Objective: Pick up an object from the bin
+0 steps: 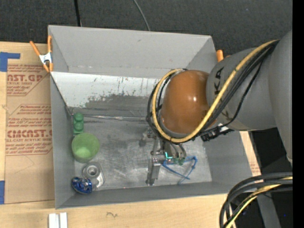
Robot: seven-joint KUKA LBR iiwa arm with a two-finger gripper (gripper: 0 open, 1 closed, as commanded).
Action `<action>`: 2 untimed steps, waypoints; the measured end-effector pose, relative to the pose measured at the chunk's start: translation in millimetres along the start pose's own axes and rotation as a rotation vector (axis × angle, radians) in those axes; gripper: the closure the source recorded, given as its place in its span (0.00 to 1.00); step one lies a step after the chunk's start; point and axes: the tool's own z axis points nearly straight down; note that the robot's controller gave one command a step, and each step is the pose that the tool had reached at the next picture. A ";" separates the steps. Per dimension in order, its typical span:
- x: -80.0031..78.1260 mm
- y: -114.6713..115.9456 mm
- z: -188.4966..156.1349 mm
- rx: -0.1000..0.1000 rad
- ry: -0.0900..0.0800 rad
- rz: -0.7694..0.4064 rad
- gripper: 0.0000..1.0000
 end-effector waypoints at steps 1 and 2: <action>-20.4 -73.3 62.5 0.004 -0.003 0.042 0.00; -35.0 -126.9 79.3 0.001 -0.014 -0.033 0.00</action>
Offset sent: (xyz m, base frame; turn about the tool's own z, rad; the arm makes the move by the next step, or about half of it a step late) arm 0.0212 -0.0688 -0.0585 0.0353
